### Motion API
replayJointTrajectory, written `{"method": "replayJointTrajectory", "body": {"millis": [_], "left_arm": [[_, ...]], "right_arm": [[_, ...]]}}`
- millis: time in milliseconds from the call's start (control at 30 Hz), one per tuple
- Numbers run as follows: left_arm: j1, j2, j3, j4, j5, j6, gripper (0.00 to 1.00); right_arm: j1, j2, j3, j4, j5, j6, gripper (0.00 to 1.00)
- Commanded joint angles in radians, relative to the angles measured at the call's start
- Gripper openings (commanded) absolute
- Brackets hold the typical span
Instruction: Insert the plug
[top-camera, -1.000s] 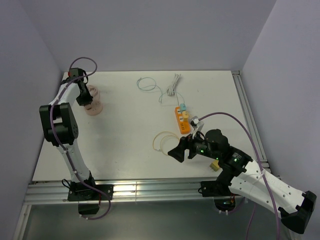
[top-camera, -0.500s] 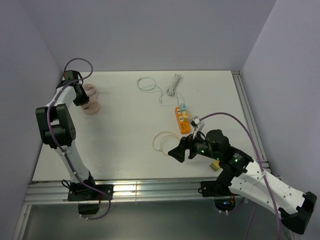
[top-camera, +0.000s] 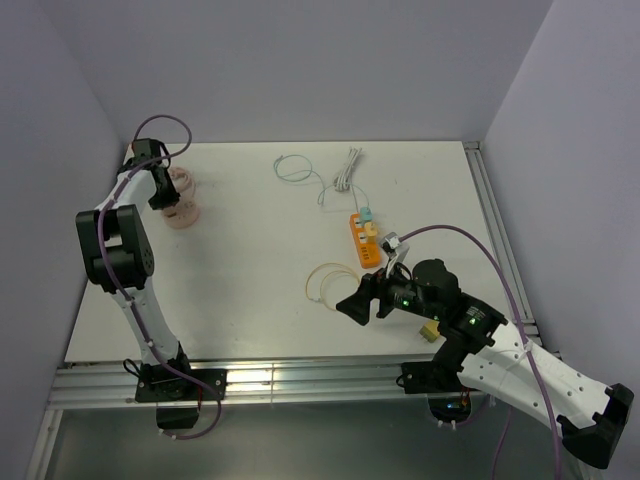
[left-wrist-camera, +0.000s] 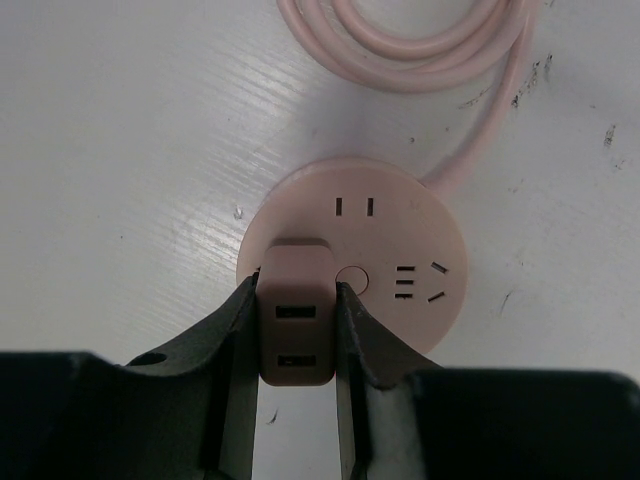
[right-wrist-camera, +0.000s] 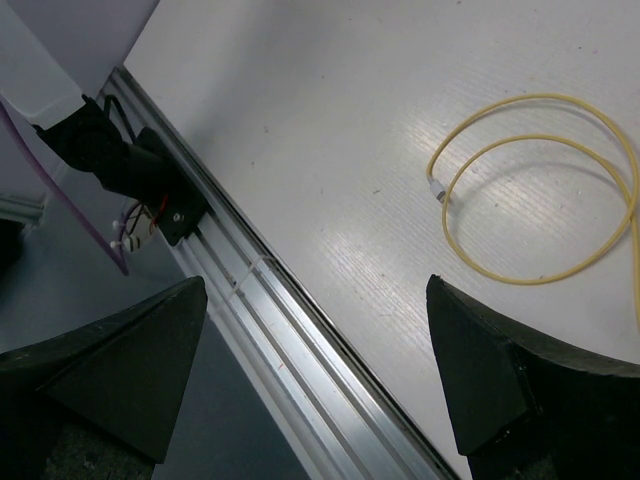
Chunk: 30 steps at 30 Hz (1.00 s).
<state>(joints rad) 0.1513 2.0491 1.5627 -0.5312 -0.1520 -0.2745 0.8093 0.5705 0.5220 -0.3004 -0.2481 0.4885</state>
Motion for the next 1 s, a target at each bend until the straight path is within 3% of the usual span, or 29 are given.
{"method": "replayJointTrajectory", "body": {"millis": [0,200,300,333,433,533,967], "left_arm": [[-0.007,0.149,-0.102,-0.187,0.023,0.032,0.0],[0.013,0.151,-0.076,-0.202,0.04,0.005,0.0],[0.014,0.09,-0.082,-0.181,0.057,-0.008,0.22],[0.014,0.077,-0.087,-0.17,0.055,-0.011,0.4],[0.013,0.02,-0.098,-0.159,0.043,-0.022,0.63],[0.013,-0.036,-0.108,-0.139,0.039,-0.034,0.75],[0.008,-0.3,-0.19,-0.082,0.114,-0.086,0.87]], "right_arm": [[0.004,-0.006,0.012,0.03,0.003,-0.014,0.97],[0.004,-0.008,0.013,0.027,0.006,-0.014,0.97],[0.004,-0.004,0.013,0.027,0.007,-0.014,0.97],[0.004,-0.001,0.013,0.027,0.009,-0.014,0.97],[0.004,0.003,0.015,0.026,0.01,-0.014,0.97],[0.004,0.014,0.018,0.026,0.017,-0.014,0.97],[0.004,0.066,0.042,0.0,0.041,-0.016,0.97]]}}
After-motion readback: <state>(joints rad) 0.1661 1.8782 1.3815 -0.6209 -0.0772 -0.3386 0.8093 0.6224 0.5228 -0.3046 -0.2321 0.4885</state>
